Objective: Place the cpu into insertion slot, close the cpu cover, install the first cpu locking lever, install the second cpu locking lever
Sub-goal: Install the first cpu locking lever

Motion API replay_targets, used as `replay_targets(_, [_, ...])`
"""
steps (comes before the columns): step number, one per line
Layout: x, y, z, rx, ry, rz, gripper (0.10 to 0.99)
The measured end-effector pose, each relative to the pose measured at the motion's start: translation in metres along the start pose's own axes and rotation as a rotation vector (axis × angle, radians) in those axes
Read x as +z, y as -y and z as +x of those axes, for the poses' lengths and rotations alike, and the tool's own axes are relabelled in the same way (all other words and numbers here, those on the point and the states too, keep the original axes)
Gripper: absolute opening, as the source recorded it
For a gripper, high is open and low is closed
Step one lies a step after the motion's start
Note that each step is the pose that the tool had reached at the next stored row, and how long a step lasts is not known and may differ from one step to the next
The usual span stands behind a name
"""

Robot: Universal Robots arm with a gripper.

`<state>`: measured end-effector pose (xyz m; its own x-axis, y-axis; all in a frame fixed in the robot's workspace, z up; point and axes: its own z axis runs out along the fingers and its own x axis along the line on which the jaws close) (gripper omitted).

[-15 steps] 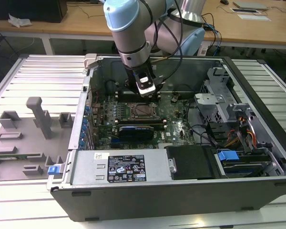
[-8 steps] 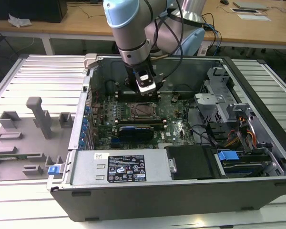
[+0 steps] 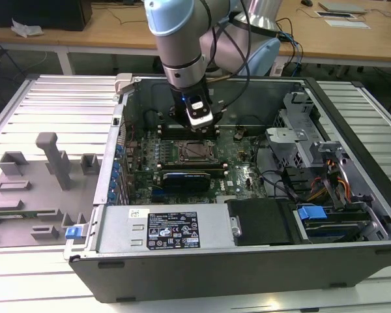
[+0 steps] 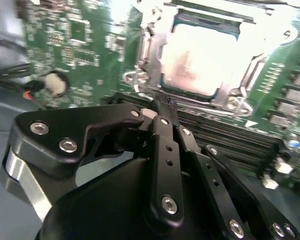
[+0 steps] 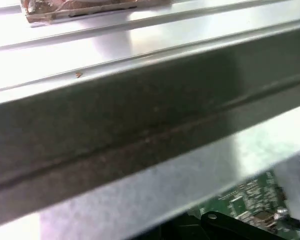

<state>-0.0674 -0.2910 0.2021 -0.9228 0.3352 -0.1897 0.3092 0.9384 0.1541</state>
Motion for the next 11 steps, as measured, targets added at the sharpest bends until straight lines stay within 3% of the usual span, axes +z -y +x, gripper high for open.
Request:
replay_targets(1, [0.0001,-0.0001,-0.0003,0.001,-0.0166,0.008,0.106])
replay_targets(2, [0.0003,-0.0001,-0.0004,0.002,-0.0271,0.013,0.106])
replay_targets(7, [-0.0009,-0.0003,-0.0007,0.001,-0.0272,0.014,0.106])
replay_targets(11, [-0.0095,-0.0017,-0.0024,0.001,-0.0269,0.015,0.106])
